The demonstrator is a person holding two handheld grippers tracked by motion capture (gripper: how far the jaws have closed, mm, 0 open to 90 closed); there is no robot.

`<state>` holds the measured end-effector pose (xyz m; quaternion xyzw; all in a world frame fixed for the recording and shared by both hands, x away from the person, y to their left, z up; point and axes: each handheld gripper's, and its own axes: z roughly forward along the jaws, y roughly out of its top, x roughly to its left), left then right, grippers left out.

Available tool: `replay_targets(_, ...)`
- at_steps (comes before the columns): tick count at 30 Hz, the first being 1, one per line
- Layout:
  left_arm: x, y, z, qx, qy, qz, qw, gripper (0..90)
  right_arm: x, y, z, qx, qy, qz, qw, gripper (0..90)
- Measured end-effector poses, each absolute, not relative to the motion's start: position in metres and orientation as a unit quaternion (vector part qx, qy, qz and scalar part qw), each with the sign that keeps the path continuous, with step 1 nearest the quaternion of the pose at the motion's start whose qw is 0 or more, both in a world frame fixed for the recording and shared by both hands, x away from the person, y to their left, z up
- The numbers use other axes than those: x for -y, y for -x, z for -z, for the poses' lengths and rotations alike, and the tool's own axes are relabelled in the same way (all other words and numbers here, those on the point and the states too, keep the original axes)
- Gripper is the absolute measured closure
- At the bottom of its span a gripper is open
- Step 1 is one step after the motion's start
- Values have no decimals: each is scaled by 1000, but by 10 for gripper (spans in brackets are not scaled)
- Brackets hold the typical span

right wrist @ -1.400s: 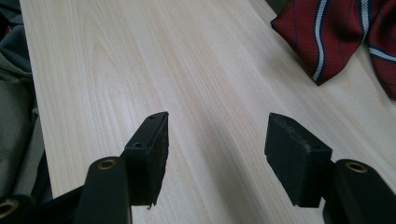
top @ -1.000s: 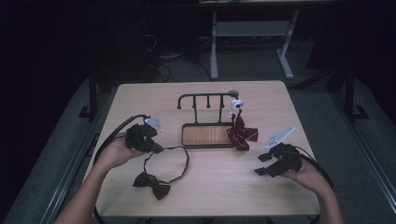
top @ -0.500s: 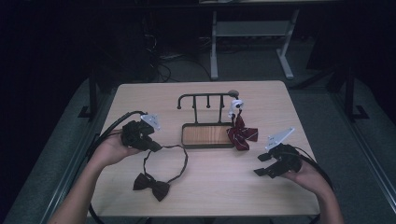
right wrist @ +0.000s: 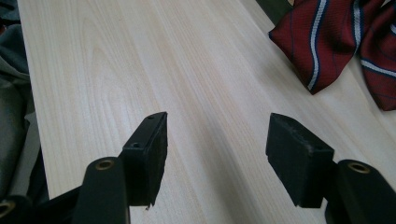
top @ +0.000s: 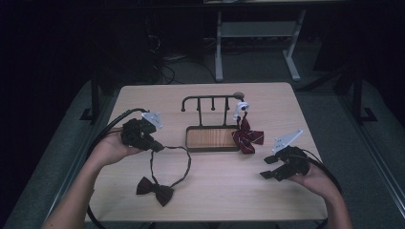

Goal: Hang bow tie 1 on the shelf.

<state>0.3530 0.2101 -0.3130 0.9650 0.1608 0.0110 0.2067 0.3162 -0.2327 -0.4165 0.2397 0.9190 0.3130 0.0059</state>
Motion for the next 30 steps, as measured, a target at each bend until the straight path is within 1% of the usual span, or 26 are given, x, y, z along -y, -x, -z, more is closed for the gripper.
replay_targets(13, -210, -362, 298, -165, -964, -16, 209, 899, 234, -318, 417, -920, -232, -315, 6, 392)
replay_targets(22, -205, -370, 298, -168, -963, -13, 210, 899, 236, -319, 417, -920, -230, -318, 3, 394)
replay_targets(30, -200, -373, 290, -165, -964, -16, 208, 899, 238, -316, 415, -918, -234, -321, 2, 397)
